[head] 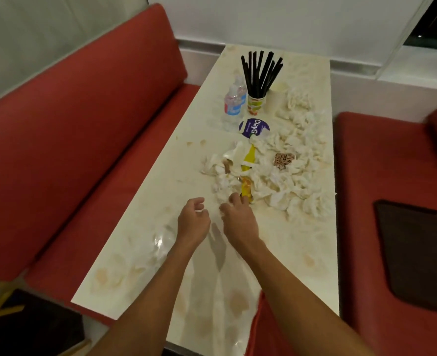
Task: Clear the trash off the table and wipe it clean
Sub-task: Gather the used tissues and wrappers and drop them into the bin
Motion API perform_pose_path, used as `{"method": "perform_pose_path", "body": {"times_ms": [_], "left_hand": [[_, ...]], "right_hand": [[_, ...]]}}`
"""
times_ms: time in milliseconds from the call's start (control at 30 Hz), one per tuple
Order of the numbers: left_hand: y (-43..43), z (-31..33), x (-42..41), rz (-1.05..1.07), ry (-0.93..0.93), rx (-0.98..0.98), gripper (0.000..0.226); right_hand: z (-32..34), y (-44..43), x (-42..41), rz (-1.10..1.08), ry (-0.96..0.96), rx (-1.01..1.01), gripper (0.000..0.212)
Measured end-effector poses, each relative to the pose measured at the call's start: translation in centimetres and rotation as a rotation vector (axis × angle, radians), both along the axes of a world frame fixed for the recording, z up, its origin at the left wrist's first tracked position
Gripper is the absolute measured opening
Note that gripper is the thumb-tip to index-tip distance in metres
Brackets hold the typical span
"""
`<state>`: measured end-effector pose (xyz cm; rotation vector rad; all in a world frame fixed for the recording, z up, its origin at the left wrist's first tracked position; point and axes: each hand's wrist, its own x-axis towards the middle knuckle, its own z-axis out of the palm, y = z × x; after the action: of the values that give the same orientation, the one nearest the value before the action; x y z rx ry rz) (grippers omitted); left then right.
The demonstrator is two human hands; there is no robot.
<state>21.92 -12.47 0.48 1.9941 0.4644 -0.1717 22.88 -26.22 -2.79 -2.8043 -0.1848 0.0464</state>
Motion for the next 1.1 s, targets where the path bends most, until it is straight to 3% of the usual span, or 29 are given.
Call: {"method": "perform_pose_path", "body": {"times_ms": [67,267,400,567,633,767,933,1100], "left_hand": [[0.1,-0.3,0.1,0.028,-0.002,0.003,0.035],[-0.6,-0.6,-0.9,0.050,-0.066,-0.062,0.026],[-2.1,-0.2,-2.3,0.021,0.032,-0.271,0.026],[-3.6,0.9,-3.6,-0.012,0.186,-0.625,0.038],[-3.8,1.0,-3.9,0.023,0.209,-0.739,0.041],[-2.6,-0.2,-3.6,0.108,0.152,-0.616,0.028],[0.4,-0.6,-1.9,0.275,0.068,-0.481,0.030],[2.1,-0.9,0.0,0.304,0.040,-0.351,0.035]], "right_hand": [[-0.9,-0.2,-0.6,-0.027,-0.054,0.059,0.014],[0.9,-2.1,-3.9,-0.144,-0.136,0.543,0.020],[3.4,-2.6,-6.4,-0.399,-0.018,0.959,0.024],[4.6,-1.8,-8.3,-0.578,0.020,1.216,0.024],[4.8,-1.0,-8.8,-0.616,-0.007,1.166,0.020],[4.8,0.0,-8.6,-0.431,0.080,0.995,0.012],[4.8,-0.2,-4.6,-0.375,0.104,0.777,0.028],[2.4,1.1,1.0,-0.154,0.122,0.324,0.050]]}}
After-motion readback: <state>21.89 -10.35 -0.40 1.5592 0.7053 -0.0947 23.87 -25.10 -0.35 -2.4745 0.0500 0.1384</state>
